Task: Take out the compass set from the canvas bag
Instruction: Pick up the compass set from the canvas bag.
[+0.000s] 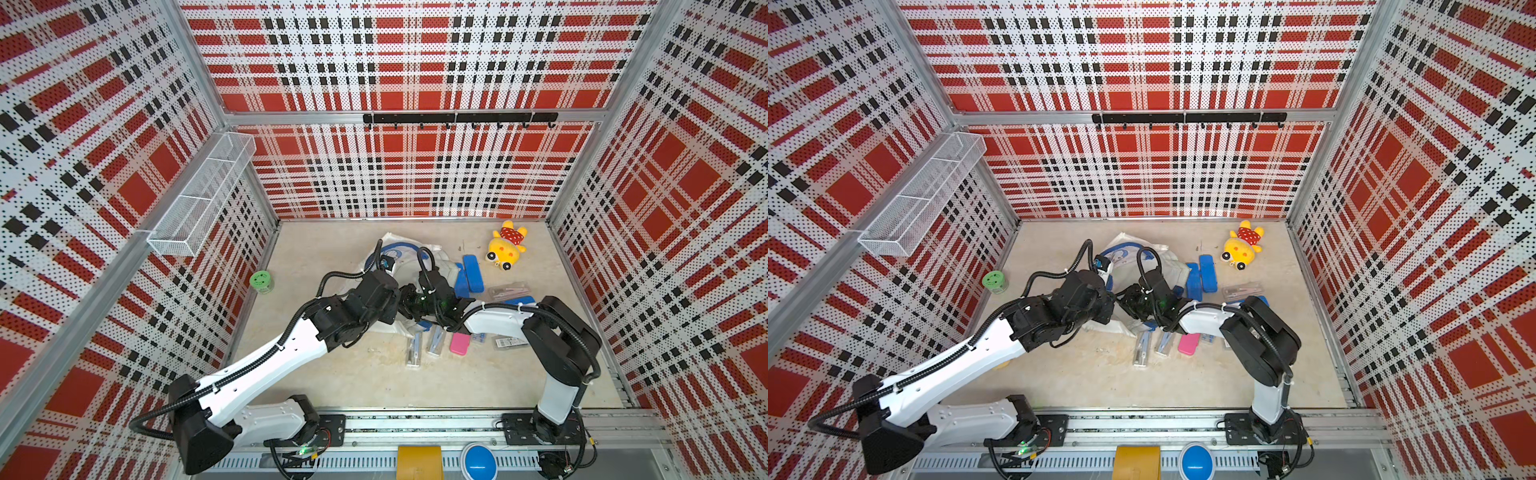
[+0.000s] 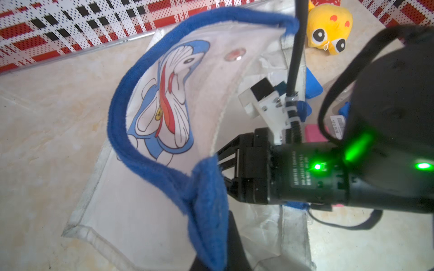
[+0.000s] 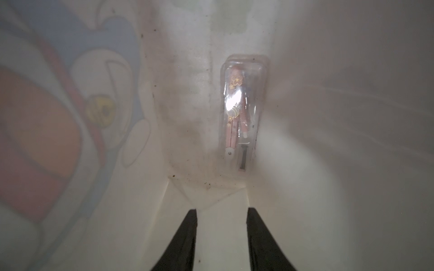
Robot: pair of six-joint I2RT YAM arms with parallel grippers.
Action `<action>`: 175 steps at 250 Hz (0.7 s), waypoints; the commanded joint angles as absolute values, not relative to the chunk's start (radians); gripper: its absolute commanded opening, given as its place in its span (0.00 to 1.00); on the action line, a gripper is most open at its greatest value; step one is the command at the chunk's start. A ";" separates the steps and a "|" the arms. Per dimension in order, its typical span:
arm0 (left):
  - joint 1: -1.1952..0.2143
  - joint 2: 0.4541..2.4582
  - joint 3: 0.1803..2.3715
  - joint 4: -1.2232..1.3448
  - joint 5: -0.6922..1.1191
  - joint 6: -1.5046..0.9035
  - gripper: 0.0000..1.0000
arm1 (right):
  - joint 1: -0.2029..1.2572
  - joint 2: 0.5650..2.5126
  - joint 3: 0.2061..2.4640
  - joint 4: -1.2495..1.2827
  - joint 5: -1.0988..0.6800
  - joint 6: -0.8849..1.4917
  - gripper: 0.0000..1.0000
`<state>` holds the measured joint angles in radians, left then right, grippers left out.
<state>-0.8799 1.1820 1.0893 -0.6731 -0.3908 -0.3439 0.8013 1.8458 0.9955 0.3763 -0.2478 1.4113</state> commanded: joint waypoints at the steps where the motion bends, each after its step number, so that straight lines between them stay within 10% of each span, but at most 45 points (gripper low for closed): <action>1: -0.915 1.126 1.052 -0.561 -0.474 -0.371 0.00 | 0.801 1.894 0.988 0.557 -0.192 1.510 0.44; 72: -0.957 1.034 1.006 -0.497 -0.518 -0.306 0.00 | 0.804 1.976 0.999 0.591 -0.153 1.582 0.63; 175: -0.874 1.054 1.039 -0.500 -0.513 -0.270 0.00 | 0.810 1.964 0.938 0.831 -0.224 1.596 0.49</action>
